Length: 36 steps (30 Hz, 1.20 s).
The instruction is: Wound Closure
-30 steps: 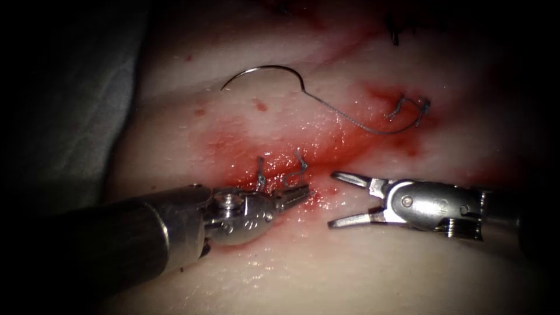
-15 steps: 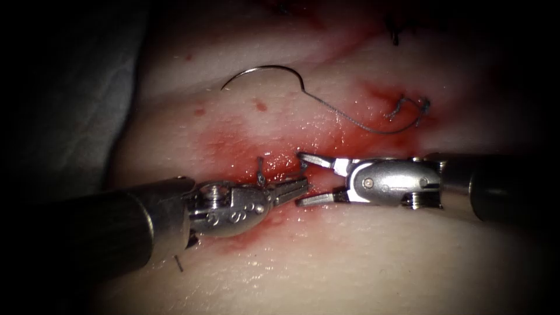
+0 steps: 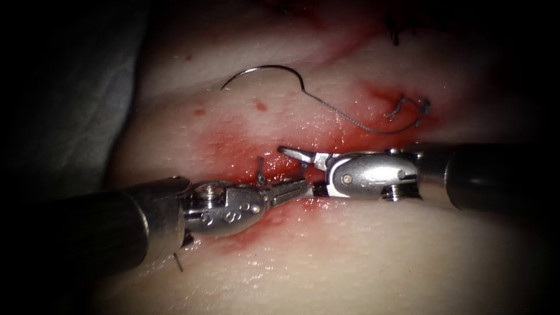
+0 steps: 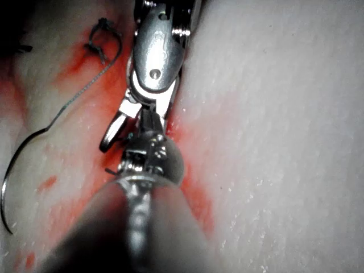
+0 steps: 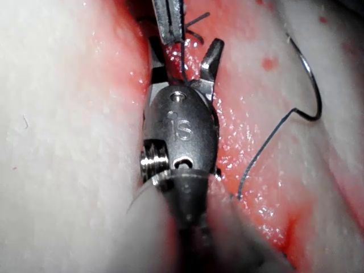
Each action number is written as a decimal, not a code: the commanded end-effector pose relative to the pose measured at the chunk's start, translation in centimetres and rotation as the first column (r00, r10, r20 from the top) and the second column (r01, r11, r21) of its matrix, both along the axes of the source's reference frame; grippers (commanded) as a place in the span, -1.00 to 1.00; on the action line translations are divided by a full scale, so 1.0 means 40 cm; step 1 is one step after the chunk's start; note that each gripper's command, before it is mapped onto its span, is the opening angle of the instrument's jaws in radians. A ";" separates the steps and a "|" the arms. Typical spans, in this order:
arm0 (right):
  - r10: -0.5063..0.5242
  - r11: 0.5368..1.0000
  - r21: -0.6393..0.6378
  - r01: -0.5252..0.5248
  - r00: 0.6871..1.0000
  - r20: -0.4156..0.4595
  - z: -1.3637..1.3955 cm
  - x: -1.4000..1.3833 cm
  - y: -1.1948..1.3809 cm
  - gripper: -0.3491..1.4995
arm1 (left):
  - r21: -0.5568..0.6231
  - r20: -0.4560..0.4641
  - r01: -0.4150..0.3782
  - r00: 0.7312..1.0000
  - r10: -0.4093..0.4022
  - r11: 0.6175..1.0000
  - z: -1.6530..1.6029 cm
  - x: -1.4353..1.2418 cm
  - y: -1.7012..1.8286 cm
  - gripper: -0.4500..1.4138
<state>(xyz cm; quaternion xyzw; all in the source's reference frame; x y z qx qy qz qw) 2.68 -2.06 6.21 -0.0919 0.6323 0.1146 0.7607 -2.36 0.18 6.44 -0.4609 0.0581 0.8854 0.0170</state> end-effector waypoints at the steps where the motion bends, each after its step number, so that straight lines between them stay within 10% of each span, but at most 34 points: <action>1: 0.001 1.000 -0.001 -0.001 1.000 -0.004 0.0014 0.0030 -0.0009 0.87 | 0.000 0.002 -0.003 1.000 0.003 1.000 0.0014 -0.0016 -0.0006 -1.00; 32: 0.005 1.000 -0.008 -0.005 1.000 -0.012 0.0022 0.0084 -0.0013 0.80 | 0.006 0.018 -0.002 1.000 0.002 1.000 -0.0007 -0.0059 -0.0033 -1.00; 35: -0.004 1.000 -0.009 0.004 1.000 -0.011 0.0026 0.0084 -0.0016 0.58 | 0.006 0.018 -0.003 1.000 0.003 1.000 -0.0008 -0.0060 -0.0034 -1.00; 36: -0.011 1.000 -0.008 0.011 1.000 -0.008 0.0028 0.0083 -0.0018 0.08 | 0.005 0.019 -0.003 1.000 0.003 1.000 -0.0007 -0.0060 -0.0034 -1.00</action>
